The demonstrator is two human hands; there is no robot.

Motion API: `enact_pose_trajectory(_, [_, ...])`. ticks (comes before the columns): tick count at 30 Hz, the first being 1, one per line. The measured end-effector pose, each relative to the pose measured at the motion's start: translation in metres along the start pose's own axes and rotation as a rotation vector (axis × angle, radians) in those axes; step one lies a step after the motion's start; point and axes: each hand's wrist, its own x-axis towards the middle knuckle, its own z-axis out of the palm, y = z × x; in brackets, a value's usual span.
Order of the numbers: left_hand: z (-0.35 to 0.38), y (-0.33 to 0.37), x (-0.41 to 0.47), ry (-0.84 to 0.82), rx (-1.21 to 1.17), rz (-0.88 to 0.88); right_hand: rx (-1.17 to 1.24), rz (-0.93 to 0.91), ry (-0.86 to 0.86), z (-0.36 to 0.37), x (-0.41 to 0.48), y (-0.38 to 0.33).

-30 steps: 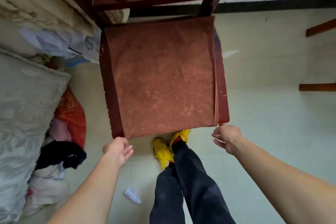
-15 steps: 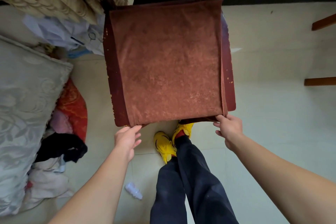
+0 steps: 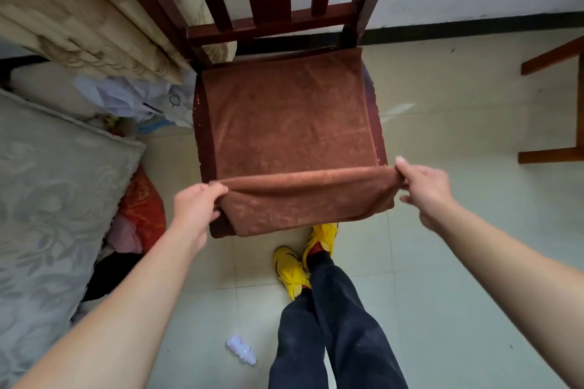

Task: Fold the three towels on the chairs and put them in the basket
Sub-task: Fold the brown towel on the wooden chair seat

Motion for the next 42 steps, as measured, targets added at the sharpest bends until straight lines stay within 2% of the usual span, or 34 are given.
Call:
enact_pose_trajectory(4, [0.019,0.037,0.042,0.058,0.027,0.038,-0.03,-0.046,-0.033,0.027,0.04,-0.041])
enact_pose_trajectory(8, [0.031,0.03,0.065,0.053,0.115,-0.013,-0.175,-0.059,-0.128,0.041,0.06,-0.039])
enact_pose_trajectory(11, [0.027,0.001,0.055,0.147,0.178,-0.071,-0.35,-0.107,0.012,0.029,0.05,-0.013])
enact_pose_trajectory(13, [0.024,-0.027,0.041,0.187,0.22,-0.124,-0.399,-0.067,0.048,0.018,0.033,0.01])
enact_pose_trajectory(16, [0.025,-0.067,0.027,0.139,0.263,-0.208,-0.457,0.062,-0.025,0.011,0.011,0.041])
enact_pose_trajectory(19, [0.03,-0.082,0.018,0.159,0.288,-0.198,-0.535,0.119,-0.058,0.008,0.005,0.065])
enact_pose_trajectory(22, [0.028,-0.082,0.015,0.145,0.296,-0.181,-0.474,0.13,-0.081,0.005,0.003,0.073])
enact_pose_trajectory(25, [0.015,-0.072,0.011,0.099,0.236,-0.145,-0.362,0.052,-0.06,-0.001,-0.007,0.058])
enact_pose_trajectory(30, [0.003,-0.005,0.003,0.035,0.135,-0.002,-0.173,-0.076,-0.026,-0.002,-0.016,-0.005])
enact_pose_trajectory(34, [0.012,0.043,0.026,0.022,0.039,0.049,-0.164,-0.148,-0.034,0.015,0.01,-0.047])
enact_pose_trajectory(38, [0.025,0.059,0.057,0.112,-0.007,0.073,-0.172,-0.13,-0.072,0.036,0.042,-0.061])
enact_pose_trajectory(42, [0.028,0.031,0.059,0.217,0.063,0.006,-0.28,-0.09,0.025,0.032,0.055,-0.034])
